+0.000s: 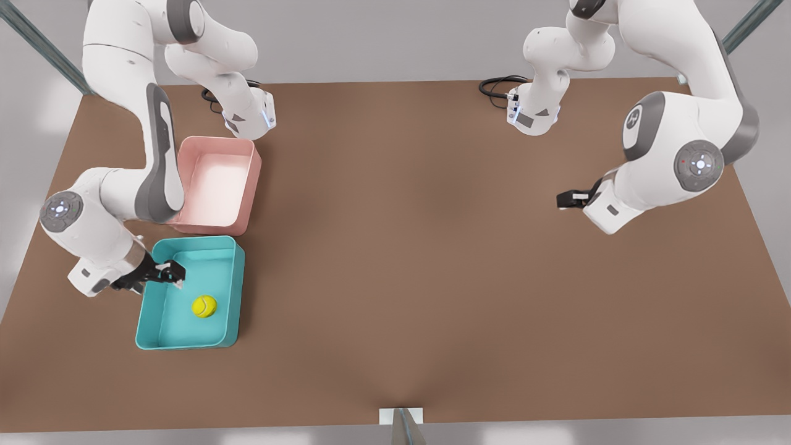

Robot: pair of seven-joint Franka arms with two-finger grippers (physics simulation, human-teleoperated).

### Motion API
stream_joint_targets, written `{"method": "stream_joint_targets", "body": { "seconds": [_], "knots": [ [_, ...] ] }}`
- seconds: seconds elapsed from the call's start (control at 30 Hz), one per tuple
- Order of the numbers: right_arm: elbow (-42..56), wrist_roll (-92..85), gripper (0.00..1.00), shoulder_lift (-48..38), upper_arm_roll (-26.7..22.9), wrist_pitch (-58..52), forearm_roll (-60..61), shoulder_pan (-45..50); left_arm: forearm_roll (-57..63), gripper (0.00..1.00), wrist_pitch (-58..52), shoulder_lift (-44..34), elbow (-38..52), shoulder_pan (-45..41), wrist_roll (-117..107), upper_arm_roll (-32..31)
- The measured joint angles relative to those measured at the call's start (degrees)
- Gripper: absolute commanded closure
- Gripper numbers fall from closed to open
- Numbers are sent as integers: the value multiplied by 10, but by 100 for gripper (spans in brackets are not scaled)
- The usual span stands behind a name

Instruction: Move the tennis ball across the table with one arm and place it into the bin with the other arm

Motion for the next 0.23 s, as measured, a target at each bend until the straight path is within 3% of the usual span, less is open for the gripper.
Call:
{"method": "stream_joint_targets", "body": {
  "seconds": [0.1, 0.23],
  "knots": [
    [23, 11, 0, -67, 27, -117, -33, -7, 1, 0, -8, 2, 1, 0, 0, 0],
    [26, 28, 0, -85, 45, -212, -50, -23, 2, 0, -16, 3, 0, 1, -1, 0]
  ]
}}
